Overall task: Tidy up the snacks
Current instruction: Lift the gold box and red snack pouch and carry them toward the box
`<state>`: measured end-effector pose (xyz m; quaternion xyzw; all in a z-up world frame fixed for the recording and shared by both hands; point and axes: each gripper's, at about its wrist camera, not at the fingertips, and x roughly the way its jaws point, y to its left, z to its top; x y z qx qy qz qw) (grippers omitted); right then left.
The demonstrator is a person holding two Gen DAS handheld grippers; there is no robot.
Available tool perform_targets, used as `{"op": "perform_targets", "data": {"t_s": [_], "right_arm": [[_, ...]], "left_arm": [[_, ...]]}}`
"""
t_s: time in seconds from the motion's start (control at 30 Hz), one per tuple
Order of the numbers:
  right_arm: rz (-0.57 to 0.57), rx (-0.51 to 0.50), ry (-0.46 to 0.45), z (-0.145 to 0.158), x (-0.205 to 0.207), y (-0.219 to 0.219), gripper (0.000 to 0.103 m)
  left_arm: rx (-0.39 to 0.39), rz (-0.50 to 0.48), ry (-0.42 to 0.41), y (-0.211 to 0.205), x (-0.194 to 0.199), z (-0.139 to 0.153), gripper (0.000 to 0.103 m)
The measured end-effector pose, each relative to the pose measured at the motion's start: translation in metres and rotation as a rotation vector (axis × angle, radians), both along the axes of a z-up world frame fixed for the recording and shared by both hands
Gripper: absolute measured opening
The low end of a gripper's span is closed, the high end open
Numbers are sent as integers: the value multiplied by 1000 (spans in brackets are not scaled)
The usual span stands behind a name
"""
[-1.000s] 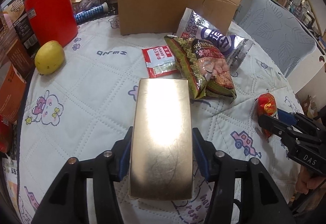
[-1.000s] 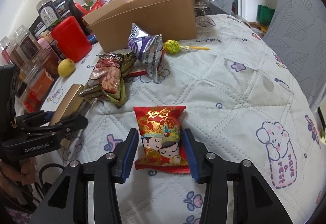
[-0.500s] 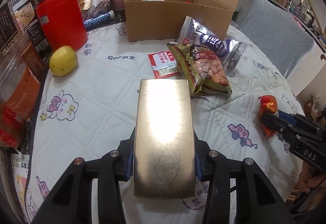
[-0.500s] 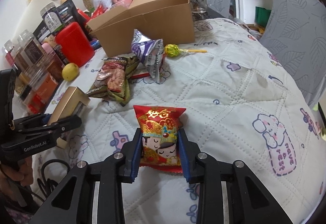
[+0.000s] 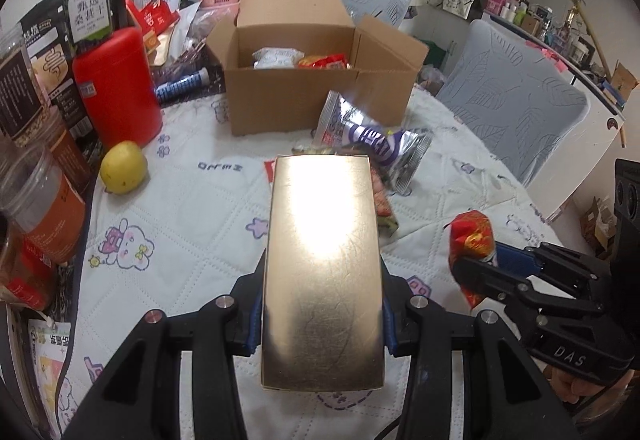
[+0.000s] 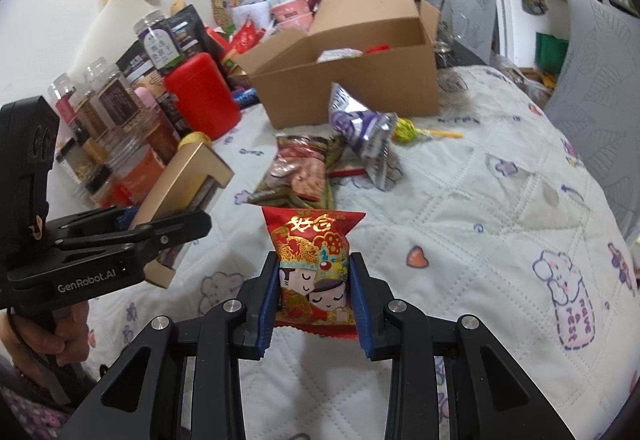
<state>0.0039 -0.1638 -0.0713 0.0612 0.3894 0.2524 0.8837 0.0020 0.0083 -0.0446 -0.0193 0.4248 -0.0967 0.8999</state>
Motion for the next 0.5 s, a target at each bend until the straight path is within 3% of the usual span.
{"op": "perform_targets", "data": {"t_s": [0.5], "right_arm": [[20,33,-116,54,12,4,32]], "left_arm": [[-25,-23,-132,-3,10,51,44]]}}
